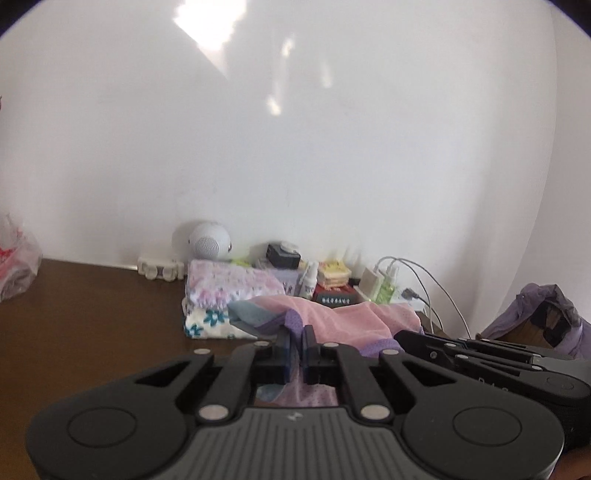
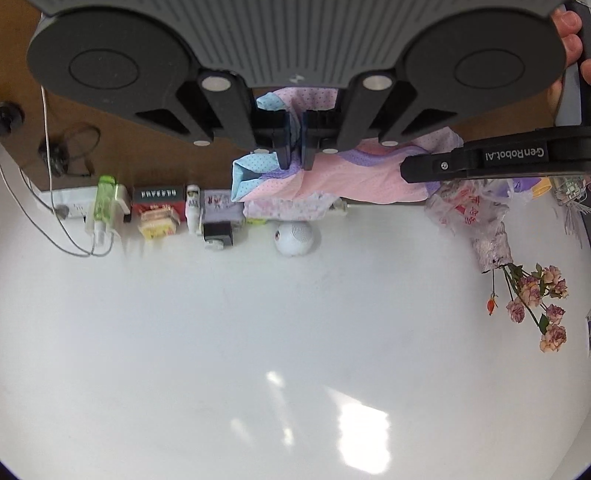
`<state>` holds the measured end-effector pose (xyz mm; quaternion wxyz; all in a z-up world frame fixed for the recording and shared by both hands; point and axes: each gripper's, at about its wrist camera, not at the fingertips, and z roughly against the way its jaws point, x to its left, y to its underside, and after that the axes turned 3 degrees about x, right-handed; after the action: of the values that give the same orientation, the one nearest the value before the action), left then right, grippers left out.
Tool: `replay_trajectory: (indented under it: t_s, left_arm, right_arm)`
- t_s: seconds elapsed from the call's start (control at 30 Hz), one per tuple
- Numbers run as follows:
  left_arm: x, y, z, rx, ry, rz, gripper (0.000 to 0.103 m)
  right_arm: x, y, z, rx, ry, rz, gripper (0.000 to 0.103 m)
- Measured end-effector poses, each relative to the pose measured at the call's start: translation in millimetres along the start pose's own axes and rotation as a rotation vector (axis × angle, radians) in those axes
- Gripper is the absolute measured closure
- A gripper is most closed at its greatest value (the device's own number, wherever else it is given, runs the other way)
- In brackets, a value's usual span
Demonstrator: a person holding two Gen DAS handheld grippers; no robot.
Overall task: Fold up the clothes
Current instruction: 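Lift the bundle with both grippers and carry it toward the floral cloth stack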
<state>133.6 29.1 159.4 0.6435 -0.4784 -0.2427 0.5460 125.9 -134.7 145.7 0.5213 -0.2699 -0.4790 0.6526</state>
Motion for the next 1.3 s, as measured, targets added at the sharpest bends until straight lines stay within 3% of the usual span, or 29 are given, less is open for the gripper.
replay_trajectory:
  t_s: [0.17, 0.33, 0.47, 0.7, 0.87, 1.3]
  left_arm:
    - [21, -56, -43, -0.053, -0.011, -0.022, 0.099]
    - [53, -94, -101, -0.068, -0.032, -0.019, 0.099]
    - [79, -100, -150, -0.057, -0.047, 0.009, 0.099]
    - [112, -78, -220, 0.012, -0.044, 0.067, 0.099]
    - [126, -62, -233, 0.037, -0.031, 0.094, 0.099]
    - [125, -56, -227, 0.079, -0.026, 0.099, 0.098]
  right_arm:
    - [-6, -58, -55, -0.041, -0.015, 0.012, 0.099]
    - [-10, -93, -119, -0.052, -0.02, 0.041, 0.099]
    - [-18, -103, -172, -0.037, -0.03, 0.038, 0.099]
    - [-40, -84, -246, 0.045, -0.041, 0.018, 0.099]
    - [-51, -70, -267, 0.09, -0.033, -0.002, 0.099]
    - [-54, -75, -256, 0.109, -0.029, -0.039, 0.099]
